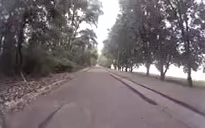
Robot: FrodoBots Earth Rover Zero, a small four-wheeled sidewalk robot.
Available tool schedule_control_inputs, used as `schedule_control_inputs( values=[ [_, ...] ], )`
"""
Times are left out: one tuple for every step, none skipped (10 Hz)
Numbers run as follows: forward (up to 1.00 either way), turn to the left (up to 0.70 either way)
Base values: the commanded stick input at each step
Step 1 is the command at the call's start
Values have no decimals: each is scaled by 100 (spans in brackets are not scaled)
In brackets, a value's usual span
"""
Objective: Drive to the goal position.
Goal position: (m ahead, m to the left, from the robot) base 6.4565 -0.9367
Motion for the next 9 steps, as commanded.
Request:
schedule_control_inputs(
  values=[
    [70,0],
    [70,0],
    [70,0],
    [70,0],
    [70,0],
    [70,1],
    [70,2],
    [70,6],
    [70,5]
  ],
)
